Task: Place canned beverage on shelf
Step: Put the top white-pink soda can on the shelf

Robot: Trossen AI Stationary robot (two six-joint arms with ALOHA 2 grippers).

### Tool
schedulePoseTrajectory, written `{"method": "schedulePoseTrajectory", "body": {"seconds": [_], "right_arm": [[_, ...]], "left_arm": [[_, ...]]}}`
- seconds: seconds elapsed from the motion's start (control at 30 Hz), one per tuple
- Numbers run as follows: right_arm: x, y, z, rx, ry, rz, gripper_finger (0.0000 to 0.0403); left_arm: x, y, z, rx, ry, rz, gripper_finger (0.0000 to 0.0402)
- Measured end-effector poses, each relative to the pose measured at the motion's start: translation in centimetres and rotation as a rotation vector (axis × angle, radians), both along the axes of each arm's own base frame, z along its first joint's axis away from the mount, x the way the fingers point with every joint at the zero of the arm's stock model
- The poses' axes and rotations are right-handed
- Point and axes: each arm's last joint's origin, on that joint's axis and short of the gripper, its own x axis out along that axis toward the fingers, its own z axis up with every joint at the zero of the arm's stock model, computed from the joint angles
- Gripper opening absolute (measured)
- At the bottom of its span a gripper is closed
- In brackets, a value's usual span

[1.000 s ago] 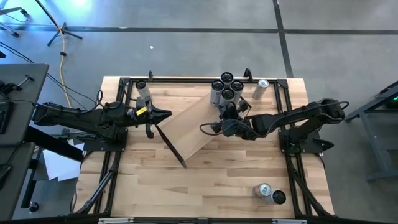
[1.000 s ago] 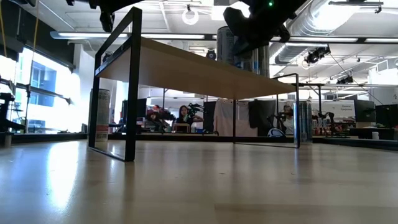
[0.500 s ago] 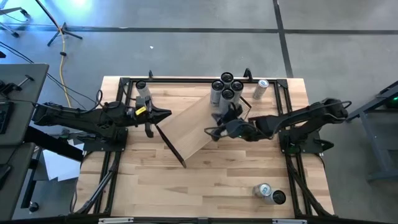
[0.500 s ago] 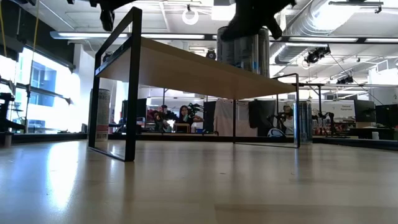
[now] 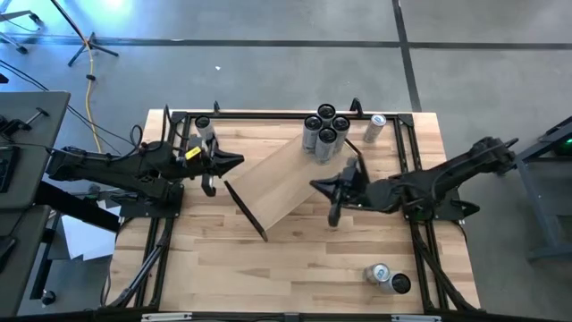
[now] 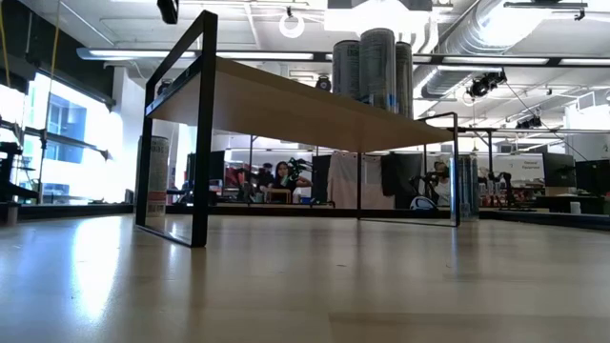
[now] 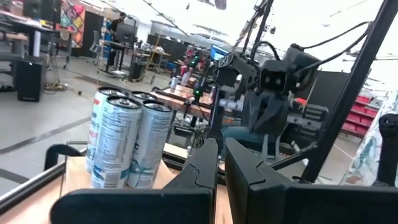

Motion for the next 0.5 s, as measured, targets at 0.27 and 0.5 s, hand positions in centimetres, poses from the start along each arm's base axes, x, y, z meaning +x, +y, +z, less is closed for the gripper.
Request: {"method": "schedulePoseTrajectory", "body": {"seconds": [0.27,0.5], "right_arm": [[-4.4,-3.2,3.6,-0.185,-0.012,0.009,0.0000],[-8.7,-6.8,4.9,-0.224,0.031,0.099,0.0000]], "left_arm": [[-0.1,0.2,0.4,-0.022,-0.043,0.075,0.0003],[-0.2,0.3,0.9,-0.036,-0.102,0.097,0.0003]]}}
